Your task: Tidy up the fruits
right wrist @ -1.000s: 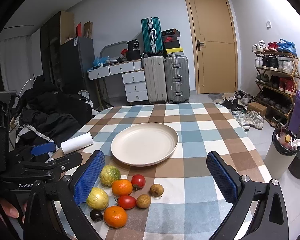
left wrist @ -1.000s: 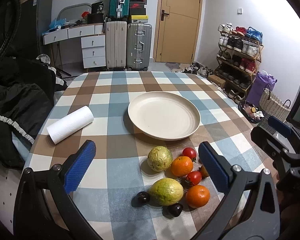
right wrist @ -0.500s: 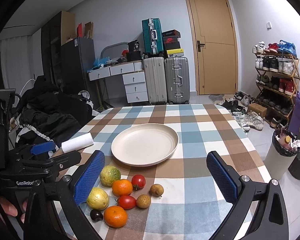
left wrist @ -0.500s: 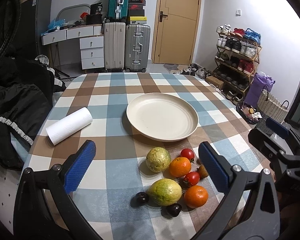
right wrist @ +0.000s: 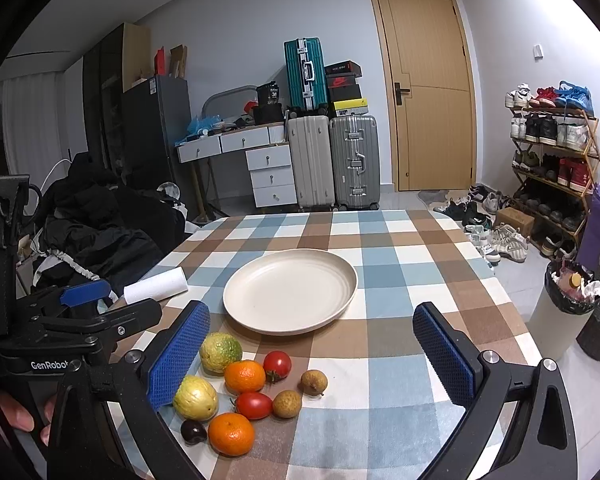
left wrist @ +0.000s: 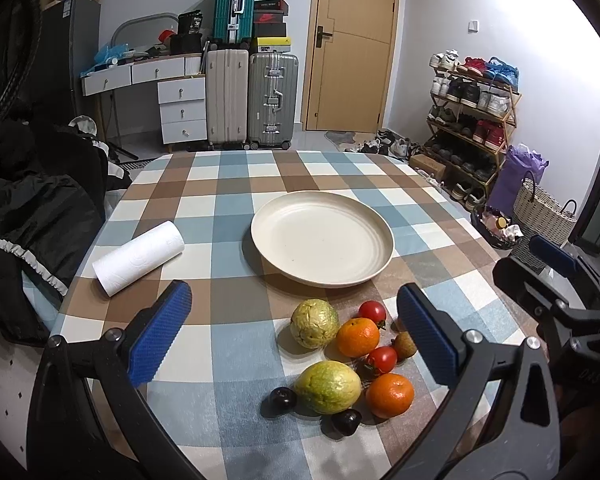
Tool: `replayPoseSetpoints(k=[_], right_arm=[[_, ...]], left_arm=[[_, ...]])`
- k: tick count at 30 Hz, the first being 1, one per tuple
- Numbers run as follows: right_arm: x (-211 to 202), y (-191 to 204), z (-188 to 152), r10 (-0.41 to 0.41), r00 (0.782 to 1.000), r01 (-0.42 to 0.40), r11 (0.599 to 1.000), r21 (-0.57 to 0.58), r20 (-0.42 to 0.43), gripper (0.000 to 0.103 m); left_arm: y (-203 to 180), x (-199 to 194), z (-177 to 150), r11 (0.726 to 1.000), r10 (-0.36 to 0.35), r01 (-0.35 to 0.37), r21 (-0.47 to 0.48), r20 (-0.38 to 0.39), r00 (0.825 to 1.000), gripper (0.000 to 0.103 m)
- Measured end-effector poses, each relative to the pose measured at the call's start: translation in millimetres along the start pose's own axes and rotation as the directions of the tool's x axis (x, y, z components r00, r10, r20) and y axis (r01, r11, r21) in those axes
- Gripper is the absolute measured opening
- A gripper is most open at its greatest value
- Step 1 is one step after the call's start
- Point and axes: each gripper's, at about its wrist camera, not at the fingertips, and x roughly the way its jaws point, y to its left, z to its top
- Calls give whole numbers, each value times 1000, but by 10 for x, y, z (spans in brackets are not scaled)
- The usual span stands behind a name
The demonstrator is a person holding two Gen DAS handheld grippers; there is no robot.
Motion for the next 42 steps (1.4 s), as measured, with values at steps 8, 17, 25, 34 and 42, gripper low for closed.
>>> replayPoseSetpoints(k=[8, 17, 25, 34, 42], right_arm=[[-2, -3, 2, 1, 1000, -1, 1000, 0, 0, 103], [-5, 0, 4, 2, 1000, -2, 1000, 1, 0, 103], [-3, 46, 6, 21, 1000, -21, 1000, -4, 1, 103], [-52, 74, -109, 116, 993, -116, 993, 0, -16, 103], [36, 98, -324, 214, 972, -211, 977, 42, -99, 103]], left_arm=[[-4, 2, -4, 1000, 3, -3, -2, 0, 1000, 103], [-4, 3, -9, 1000, 1, -1, 0, 0, 1000, 103], [-3, 4, -11, 1000, 1, -1, -1, 0, 1000, 102], [64, -13, 14, 1000, 6, -6, -21, -1, 1000, 102], [137, 24, -35, 999, 14, -14, -36, -1, 1000, 102]])
